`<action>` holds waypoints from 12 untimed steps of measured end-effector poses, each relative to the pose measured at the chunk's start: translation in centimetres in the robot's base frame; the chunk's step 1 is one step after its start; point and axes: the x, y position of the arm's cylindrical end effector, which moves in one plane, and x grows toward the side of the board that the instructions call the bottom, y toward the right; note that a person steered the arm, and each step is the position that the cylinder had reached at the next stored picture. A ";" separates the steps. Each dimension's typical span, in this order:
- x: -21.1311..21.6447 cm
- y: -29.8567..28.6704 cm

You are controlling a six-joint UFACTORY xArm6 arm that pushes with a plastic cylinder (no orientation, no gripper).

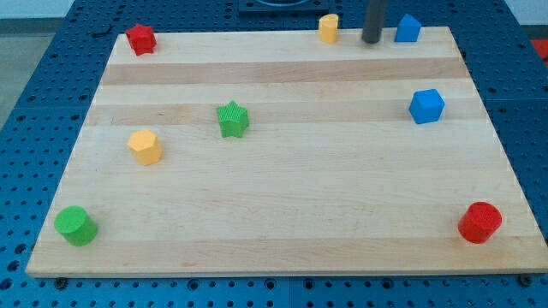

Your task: Move the yellow heart towards the yellow hexagon

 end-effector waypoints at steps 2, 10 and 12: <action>-1.1 -0.5; -1.2 -5.9; -1.0 -19.7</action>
